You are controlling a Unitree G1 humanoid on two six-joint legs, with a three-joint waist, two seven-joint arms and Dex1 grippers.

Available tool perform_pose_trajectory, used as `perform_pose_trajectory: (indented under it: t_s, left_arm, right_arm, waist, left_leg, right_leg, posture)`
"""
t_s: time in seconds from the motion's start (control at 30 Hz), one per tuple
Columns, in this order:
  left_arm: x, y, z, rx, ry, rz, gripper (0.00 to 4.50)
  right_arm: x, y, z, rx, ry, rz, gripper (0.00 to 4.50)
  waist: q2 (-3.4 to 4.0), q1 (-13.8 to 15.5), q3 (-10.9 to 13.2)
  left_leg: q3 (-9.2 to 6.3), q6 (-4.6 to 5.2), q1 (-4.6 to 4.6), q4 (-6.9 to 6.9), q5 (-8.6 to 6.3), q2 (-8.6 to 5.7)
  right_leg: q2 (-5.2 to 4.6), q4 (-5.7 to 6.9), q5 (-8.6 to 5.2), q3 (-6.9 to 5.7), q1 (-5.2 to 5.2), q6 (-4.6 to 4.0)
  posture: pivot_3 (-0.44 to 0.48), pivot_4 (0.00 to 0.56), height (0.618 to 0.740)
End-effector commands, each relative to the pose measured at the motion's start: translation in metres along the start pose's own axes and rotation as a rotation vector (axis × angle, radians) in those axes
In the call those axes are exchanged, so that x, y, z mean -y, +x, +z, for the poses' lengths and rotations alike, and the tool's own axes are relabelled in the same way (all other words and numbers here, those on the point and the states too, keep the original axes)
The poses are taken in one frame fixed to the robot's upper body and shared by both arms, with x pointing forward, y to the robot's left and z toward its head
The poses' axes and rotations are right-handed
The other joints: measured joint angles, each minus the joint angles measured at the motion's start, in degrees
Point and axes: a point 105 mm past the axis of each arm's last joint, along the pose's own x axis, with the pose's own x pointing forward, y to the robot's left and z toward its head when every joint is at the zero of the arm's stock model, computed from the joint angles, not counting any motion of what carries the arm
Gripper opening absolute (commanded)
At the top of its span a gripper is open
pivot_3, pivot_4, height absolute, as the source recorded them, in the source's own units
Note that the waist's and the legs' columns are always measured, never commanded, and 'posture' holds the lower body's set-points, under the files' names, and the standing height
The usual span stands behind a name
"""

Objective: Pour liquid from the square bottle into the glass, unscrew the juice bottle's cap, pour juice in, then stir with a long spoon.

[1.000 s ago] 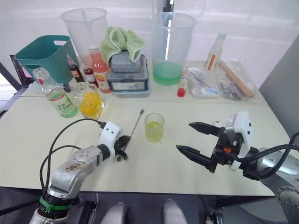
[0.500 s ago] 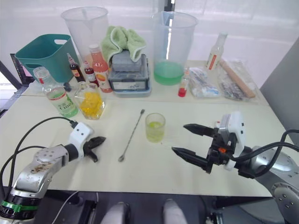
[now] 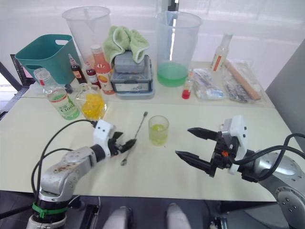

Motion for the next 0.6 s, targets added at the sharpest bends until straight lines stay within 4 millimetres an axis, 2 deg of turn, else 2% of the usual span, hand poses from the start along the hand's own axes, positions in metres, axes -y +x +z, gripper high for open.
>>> perform_pose_trajectory:
  t_s: [0.03, 0.13, 0.23, 0.37, 0.6]
  left_arm:
    - [0.006, 0.001, -0.006, -0.061, 0.075, 0.055, 4.48]
    - [0.003, 0.003, -0.021, -0.15, 0.114, 0.127, 4.48]
    - [0.011, 0.003, -0.028, -0.193, 0.121, 0.129, 4.48]
    - [0.008, 0.003, -0.044, -0.253, 0.102, 0.193, 3.41]
    - [-0.014, -0.004, -0.049, -0.258, 0.083, 0.274, 1.07]
  right_arm:
    - [-0.002, 0.001, 0.007, 0.016, -0.039, 0.017, 4.5]
    - [-0.005, 0.001, 0.006, 0.009, -0.039, 0.028, 4.5]
    - [-0.007, 0.002, 0.007, 0.009, -0.042, 0.031, 4.5]
    - [-0.005, 0.002, 0.009, 0.006, -0.049, 0.035, 4.5]
    - [-0.001, 0.004, 0.001, -0.036, -0.041, 0.033, 4.5]
  waist:
    - [0.0, -0.1, 0.0]
    - [0.0, -0.2, 0.0]
    - [0.0, -0.3, 0.0]
    - [0.02, -0.4, 0.0]
    - [0.03, -0.5, -0.2]
  left_leg:
    - [0.01, 0.0, 0.01, 0.0, 0.0, 0.0]
    - [0.0, 0.0, 0.02, 0.0, 0.0, 0.0]
    - [0.0, 0.0, 0.08, 0.0, 0.0, -0.01]
    - [0.01, 0.01, 0.16, -0.02, -0.01, -0.01]
    - [0.02, 0.01, 0.25, -0.07, -0.01, 0.0]
  right_leg:
    - [-0.01, 0.0, 0.0, 0.0, 0.0, 0.0]
    - [0.0, -0.01, 0.0, 0.0, 0.01, 0.0]
    - [-0.01, -0.04, 0.0, 0.0, 0.07, 0.0]
    - [-0.01, -0.06, -0.01, 0.0, 0.12, -0.01]
    - [-0.01, -0.23, 0.0, 0.01, 0.21, -0.02]
  posture:
    - [0.0, 0.15, 0.728]
    - [0.0, 0.15, 0.728]
    - [0.0, 0.15, 0.728]
    - [0.0, 0.15, 0.728]
    - [0.0, 0.15, 0.728]
